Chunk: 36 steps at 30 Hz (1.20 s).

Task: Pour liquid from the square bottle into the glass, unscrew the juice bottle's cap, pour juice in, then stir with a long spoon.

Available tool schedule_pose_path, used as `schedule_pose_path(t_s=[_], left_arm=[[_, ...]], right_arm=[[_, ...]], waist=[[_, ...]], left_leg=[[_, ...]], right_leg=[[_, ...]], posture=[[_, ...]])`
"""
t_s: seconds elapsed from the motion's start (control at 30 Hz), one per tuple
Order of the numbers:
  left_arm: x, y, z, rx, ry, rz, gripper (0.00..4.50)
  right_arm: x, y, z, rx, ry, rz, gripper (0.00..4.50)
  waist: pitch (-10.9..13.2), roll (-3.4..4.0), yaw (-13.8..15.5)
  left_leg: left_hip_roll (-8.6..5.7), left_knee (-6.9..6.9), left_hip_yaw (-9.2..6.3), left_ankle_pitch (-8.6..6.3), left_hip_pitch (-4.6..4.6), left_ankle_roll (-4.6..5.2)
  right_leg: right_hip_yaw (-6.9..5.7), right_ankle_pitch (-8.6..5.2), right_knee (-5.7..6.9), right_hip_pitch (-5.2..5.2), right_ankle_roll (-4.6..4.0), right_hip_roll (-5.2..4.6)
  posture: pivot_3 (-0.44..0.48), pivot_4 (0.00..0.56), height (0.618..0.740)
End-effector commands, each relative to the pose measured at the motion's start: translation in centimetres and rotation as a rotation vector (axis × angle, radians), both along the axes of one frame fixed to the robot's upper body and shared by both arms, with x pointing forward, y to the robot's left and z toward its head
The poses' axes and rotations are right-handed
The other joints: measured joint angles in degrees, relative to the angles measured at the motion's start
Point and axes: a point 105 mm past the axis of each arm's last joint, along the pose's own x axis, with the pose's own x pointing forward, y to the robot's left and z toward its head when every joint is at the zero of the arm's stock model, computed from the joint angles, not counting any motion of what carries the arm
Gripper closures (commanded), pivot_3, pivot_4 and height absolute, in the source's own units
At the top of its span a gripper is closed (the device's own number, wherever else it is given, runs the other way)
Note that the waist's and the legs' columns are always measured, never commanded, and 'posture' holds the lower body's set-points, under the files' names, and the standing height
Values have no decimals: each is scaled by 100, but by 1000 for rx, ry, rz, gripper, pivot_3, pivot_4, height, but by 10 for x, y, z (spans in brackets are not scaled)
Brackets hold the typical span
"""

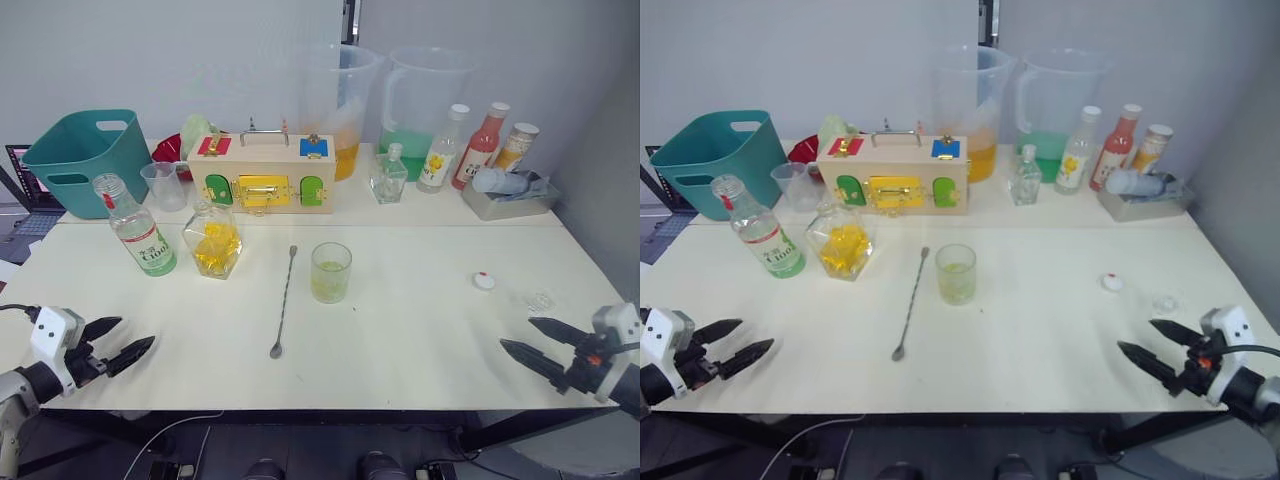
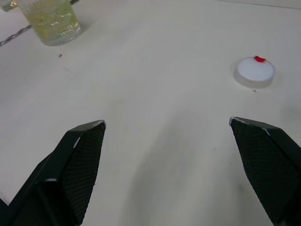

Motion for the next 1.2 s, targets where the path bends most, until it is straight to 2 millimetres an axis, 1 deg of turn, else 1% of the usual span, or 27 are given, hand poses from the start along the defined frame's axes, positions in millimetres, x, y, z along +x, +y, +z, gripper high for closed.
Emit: schedule_pose_path(t_s=[0.03,0.17,0.23,0.3,0.33,0.47,0.53,0.6,0.67,0.73,0.77,0.87,0.97,1.07,1.13,1.2], left_arm=[[-2,3,14,2,-61,-2,29],[-3,2,14,5,-65,2,29],[-5,-3,11,-1,-46,16,29],[-9,-12,11,-13,-45,10,29],[-11,-17,12,-22,-51,3,29],[-16,-45,24,-78,-98,14,29],[-16,-53,27,-90,-106,31,29],[-17,-68,28,-107,-111,37,29],[-18,-94,29,-138,-124,39,29],[-20,-112,28,-130,-131,52,29],[-21,-116,28,-117,-133,58,29],[-16,-138,27,-115,-132,95,29],[-9,-153,19,-100,-78,134,29],[-4,-173,18,-134,-67,118,29],[1,-179,16,-147,-57,139,29],[12,-183,11,-161,-36,188,29]], right_arm=[[2,-9,12,-44,-42,-4,0],[10,-7,13,-43,-36,20,0],[17,0,18,-48,-36,59,0],[22,6,19,-71,-12,112,0],[22,11,21,-59,-2,142,0],[22,44,38,22,39,337,0],[23,52,42,30,56,390,0],[24,63,49,40,70,466,0],[29,77,58,19,71,550,0],[31,85,62,-29,81,611,0],[32,87,64,-41,84,629,0],[33,98,78,-27,81,698,0],[33,105,87,-25,76,740,0],[34,108,89,-38,75,749,0],[34,108,90,-41,78,747,0],[33,107,90,-49,80,737,0]], waist=[[0,0,-13],[0,1,-43],[-1,2,-68],[-2,4,-67],[-2,4,-52],[-2,4,-16],[-2,4,10],[-3,5,13],[-3,5,1],[-3,5,-12],[-3,4,-12],[-4,7,6],[-4,6,38],[-4,6,70],[-4,6,101],[-4,7,127]], left_leg=[[1,0,1,0,3,0],[3,-2,3,0,6,0],[6,-5,3,0,8,0],[6,-7,7,0,11,0],[6,-7,7,0,10,0],[5,-7,5,0,6,0],[5,-4,5,0,6,0],[5,-2,2,0,7,0],[3,-1,5,0,8,0],[2,1,7,-1,8,-1],[3,0,5,0,8,-1],[4,-3,2,0,7,-1],[-2,2,2,-1,6,-1],[-1,3,0,-1,6,-1],[-2,3,0,-1,4,-1],[-4,4,1,0,5,-1]], right_leg=[[1,0,1,1,0,1],[2,-1,3,1,-3,2],[2,-2,4,1,-4,4],[7,-2,5,0,-4,3],[7,-2,5,-1,-4,4],[6,-2,3,0,-4,0],[6,-2,3,1,-4,-1],[4,-2,3,4,-4,2],[6,-2,1,7,-4,0],[8,-2,-1,7,-3,-2],[6,-2,1,6,-3,1],[6,-2,2,4,-4,4],[7,-2,0,8,-3,0],[6,-2,-1,9,-3,2],[6,-2,-1,8,-3,1],[6,-2,-1,8,-3,0]], posture=[[0,150,731],[0,150,731],[0,150,731],[0,150,731],[0,150,731],[0,150,731],[0,150,731],[0,150,731],[0,150,731],[0,150,731],[0,150,731],[0,150,731],[0,150,731],[0,150,731],[0,150,731],[0,150,731]])
